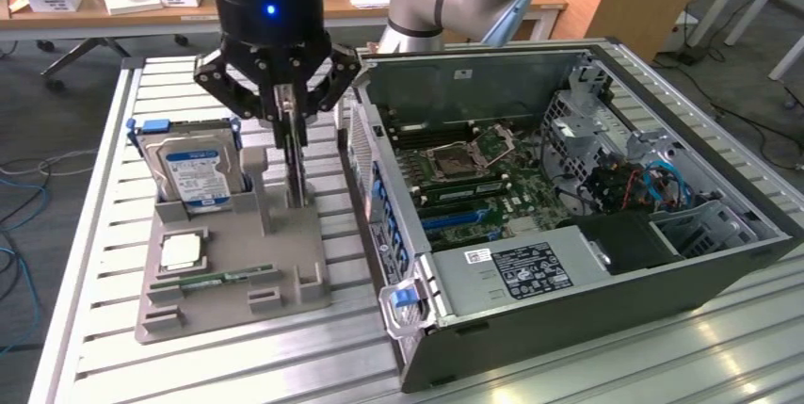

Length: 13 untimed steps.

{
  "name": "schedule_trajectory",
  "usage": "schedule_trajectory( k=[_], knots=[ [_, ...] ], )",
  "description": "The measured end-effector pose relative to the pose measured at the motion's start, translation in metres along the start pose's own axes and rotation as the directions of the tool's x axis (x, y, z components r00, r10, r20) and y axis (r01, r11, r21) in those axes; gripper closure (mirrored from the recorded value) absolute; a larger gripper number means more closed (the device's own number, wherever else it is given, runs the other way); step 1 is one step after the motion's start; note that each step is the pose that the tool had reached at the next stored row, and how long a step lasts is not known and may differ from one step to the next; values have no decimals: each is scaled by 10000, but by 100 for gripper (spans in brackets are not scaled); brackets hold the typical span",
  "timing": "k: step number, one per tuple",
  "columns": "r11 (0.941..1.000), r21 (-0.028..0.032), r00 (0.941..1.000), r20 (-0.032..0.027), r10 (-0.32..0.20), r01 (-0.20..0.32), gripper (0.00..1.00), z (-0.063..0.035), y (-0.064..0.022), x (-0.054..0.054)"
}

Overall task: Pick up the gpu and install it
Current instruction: 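Pick up the gpu and move the gpu toward the slot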

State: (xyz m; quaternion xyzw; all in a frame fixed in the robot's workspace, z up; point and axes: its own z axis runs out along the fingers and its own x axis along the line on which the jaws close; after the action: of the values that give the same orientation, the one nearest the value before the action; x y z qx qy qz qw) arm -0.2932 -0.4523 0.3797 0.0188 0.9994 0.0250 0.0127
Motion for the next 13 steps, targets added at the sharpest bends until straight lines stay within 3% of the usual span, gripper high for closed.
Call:
schedule_trajectory(
  k=[5, 13],
  knots=[
    [10000, 0, 10000, 0, 0, 0, 74, -195, 10, -6],
    [10000, 0, 10000, -1, -1, 1, 74, -414, 21, -12]
  ],
)
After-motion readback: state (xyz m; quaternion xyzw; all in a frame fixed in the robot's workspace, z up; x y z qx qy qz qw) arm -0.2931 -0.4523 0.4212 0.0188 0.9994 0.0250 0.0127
